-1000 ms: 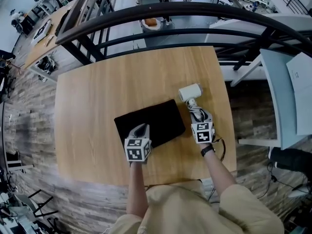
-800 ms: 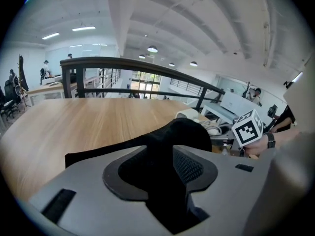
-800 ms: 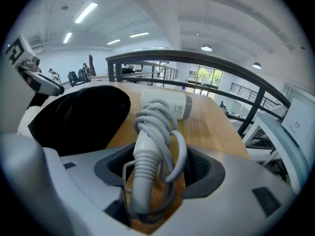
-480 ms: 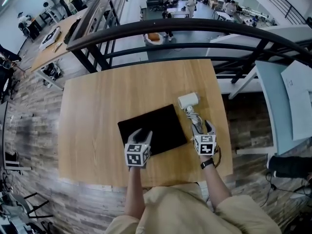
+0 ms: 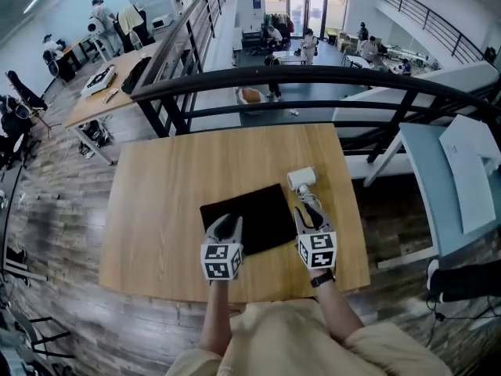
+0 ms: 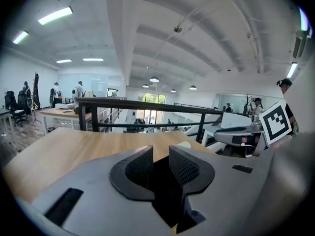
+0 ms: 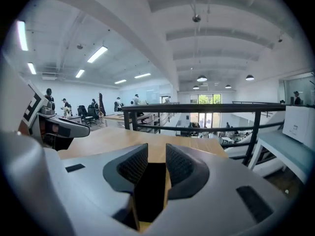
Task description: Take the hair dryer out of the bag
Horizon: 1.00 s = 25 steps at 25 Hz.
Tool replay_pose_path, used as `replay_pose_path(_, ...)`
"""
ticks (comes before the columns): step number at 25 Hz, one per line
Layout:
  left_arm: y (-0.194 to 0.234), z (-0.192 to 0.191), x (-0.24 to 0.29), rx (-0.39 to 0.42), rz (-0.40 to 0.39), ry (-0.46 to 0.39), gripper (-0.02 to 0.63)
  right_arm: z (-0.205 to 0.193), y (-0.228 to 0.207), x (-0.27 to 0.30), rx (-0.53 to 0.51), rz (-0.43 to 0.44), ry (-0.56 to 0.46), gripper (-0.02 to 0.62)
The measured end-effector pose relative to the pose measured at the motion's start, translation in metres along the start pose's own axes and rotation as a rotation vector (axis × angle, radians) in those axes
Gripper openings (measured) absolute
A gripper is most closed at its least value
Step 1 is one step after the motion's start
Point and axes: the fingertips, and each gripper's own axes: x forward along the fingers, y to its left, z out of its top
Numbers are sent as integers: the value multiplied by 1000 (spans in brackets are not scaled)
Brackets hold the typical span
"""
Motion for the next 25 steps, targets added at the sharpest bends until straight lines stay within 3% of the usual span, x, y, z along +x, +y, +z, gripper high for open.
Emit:
replay_pose_path(5, 0, 35, -46, 45, 54, -137, 50, 40, 40, -25, 51, 86, -59, 42)
replay_pose_path(9, 4, 48, -76, 46, 82, -207, 18, 58, 64, -45, 6, 130, -100, 18)
replay_pose_path(16, -6, 54, -100, 41, 75, -255, 12, 84, 99, -77, -162, 127, -199, 14)
replay_pose_path(21, -22, 58, -103, 53, 24, -291, 12, 81, 107, -85, -174, 126, -202, 14)
replay_pose_path(25, -24, 57, -102, 11, 2, -305, 12, 72, 112, -92, -167, 133, -181, 14)
